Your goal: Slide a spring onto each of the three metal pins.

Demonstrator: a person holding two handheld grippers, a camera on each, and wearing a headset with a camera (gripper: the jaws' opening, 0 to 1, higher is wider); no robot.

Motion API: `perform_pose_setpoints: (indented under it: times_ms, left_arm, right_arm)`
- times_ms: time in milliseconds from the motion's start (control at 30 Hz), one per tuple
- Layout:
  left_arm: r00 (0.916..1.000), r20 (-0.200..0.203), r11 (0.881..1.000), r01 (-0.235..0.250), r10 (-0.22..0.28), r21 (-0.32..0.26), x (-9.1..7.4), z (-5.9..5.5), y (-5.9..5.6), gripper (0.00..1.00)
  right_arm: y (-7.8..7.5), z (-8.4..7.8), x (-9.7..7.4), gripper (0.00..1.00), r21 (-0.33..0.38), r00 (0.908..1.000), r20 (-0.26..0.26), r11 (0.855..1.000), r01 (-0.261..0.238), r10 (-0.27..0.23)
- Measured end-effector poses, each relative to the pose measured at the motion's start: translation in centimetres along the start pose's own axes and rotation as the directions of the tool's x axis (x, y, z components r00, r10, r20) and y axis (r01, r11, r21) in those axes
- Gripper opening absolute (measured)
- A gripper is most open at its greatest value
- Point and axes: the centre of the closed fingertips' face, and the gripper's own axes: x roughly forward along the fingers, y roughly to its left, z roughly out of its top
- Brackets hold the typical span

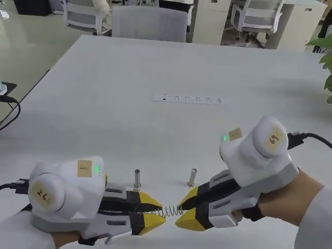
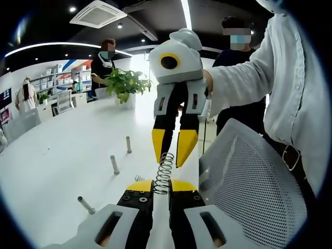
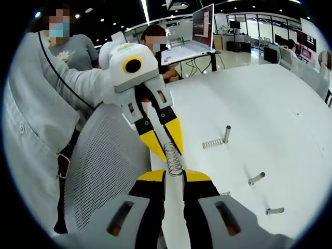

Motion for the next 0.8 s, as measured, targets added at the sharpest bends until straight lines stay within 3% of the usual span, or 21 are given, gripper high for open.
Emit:
perform_pose_setpoints:
  times_ms: [100, 400, 800]
  left_arm:
    - [1.0, 0.001, 1.0, 0.005, -0.005, -0.001, 0.1, 0.1, -0.2, 0.03]
    - [1.0, -0.002, 1.0, 0.009, -0.009, 0.015, 0.6, 0.1, -0.4, 0.02]
    - [0.9997, 0.003, 1.0, 0.025, -0.025, 0.014, 1.2, 0.0, -0.9, 0.02]
  right_arm:
    - [0.1, 0.4, -0.3, 0.08, 0.017, 1.0, 0.005, 1.0, -0.008, 0.008]
    - [0.2, 1.0, -0.7, 0.08, -0.059, 0.9984, -0.056, 0.998, 0.008, -0.011]
    - [0.8, 1.8, -0.8, 0.08, -0.119, 0.9955, -0.094, 0.993, 0.002, -0.014]
